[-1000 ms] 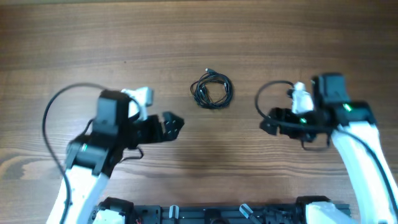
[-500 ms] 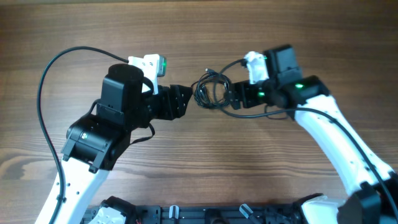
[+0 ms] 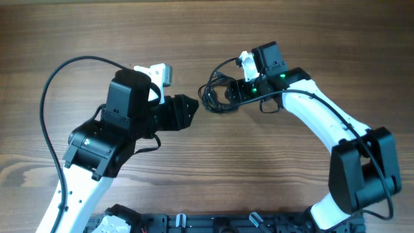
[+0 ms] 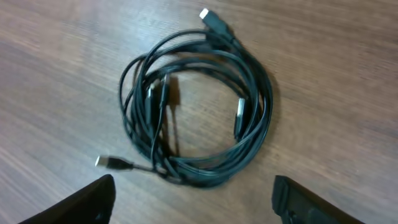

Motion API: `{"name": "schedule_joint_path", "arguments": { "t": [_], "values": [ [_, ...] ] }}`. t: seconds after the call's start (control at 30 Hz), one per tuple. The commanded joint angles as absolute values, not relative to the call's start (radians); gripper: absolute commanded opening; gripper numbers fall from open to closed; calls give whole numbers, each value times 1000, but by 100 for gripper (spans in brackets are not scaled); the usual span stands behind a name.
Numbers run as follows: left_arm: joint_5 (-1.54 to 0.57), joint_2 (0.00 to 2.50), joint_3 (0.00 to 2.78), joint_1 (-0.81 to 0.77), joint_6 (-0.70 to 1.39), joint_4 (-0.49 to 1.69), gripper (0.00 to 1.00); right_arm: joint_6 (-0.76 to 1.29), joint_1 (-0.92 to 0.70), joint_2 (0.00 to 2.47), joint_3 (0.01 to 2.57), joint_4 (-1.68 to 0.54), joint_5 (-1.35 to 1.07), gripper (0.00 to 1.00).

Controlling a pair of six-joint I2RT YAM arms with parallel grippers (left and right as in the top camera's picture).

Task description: Untangle cables

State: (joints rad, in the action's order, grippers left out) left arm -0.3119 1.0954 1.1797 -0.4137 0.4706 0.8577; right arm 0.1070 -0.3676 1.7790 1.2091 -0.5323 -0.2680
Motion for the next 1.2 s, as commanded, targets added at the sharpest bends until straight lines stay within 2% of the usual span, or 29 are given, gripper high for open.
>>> {"name": "schedule_joint_path", "arguments": {
  "t": [0.0,0.3,0.5,0.57,0.67,0.77,1.03,1.1,1.17],
  "values": [
    [-325,1085,1205,-464,480,894,53,106,-363,1847,1236,-497,-239,82],
    [-314,1085,1205,-566,484,953,48,93,-363,1929,1236,-445,-213,82],
    [-176,1085,1205,-570,484,1003,48,77,-363,2004,1236,-409,-213,77],
    [-141,1085,1205,-570,484,1008,48,78,-363,2020,1236,-387,-213,78],
    [-131,1087,1205,-570,483,1007,49,82,-363,2037,1236,-332,-214,87],
    [-128,1087,1205,-570,483,1007,49,116,-363,2054,1236,-270,-214,86],
    [-128,1087,1205,-570,483,1007,50,157,-363,2109,1236,-202,-217,76],
    [-129,1087,1205,-570,482,1007,51,157,-363,2112,1236,-204,-218,69],
    [-128,1087,1205,-570,482,1007,51,158,-363,2112,1236,-215,-218,56]
  ]
}}
